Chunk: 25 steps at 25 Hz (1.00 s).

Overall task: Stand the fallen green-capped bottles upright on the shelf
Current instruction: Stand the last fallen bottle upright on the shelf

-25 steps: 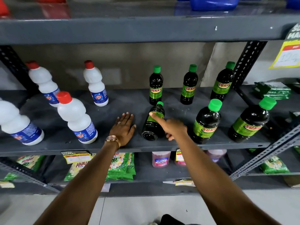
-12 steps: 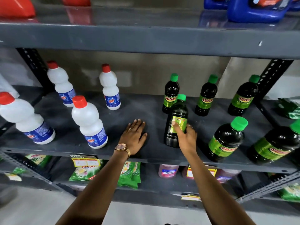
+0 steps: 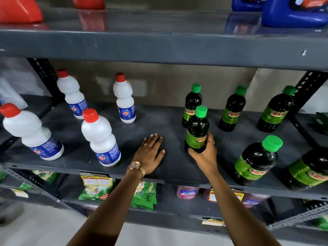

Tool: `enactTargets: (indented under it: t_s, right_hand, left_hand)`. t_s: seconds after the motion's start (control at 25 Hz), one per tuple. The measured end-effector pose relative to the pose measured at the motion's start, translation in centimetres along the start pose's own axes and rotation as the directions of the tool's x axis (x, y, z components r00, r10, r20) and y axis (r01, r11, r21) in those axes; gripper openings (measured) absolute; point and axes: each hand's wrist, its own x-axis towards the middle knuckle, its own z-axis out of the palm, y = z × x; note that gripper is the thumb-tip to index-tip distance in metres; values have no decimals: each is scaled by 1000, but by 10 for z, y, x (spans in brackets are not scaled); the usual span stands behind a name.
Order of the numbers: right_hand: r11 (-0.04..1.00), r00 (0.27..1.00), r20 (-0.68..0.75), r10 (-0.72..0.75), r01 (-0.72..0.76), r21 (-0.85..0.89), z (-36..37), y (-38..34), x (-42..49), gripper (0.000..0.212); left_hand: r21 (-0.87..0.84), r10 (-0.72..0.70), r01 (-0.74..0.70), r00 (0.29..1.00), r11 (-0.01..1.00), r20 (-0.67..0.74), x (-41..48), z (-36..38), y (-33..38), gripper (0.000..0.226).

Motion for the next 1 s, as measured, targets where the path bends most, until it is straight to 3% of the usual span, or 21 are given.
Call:
enactTargets:
  t_s: [0.12, 0.2, 0.48, 0.6, 0.88, 1.0]
  right_hand:
    - [996, 997, -78, -15, 7, -94, 7, -7, 3, 82]
    - [991, 999, -36, -9, 4, -136, 8, -7, 4, 80]
    - [992, 998, -56, -25, 18, -126, 3, -5, 2, 81]
    - [988, 999, -16, -34, 32, -148, 2, -6, 2, 83]
    - [984, 990, 139, -11, 36, -176, -20, -11, -20, 54]
    - [975, 978, 206, -14, 59, -212, -33, -4, -52, 59]
  left_hand:
    - [4, -4, 4, 1000, 1000, 9, 1, -1, 1, 58]
    - [-3, -8, 8, 1000, 1000, 13, 0, -2, 2, 57]
    - [-1, -12, 12, 1000, 1000, 19, 0, -4, 3, 57]
    - [-6, -19, 19, 999, 1000, 36, 0, -5, 3, 57]
    - [0, -19, 19, 998, 1000, 64, -1, -7, 4, 57]
    - [9, -18, 17, 997, 1000, 73, -1, -7, 4, 57]
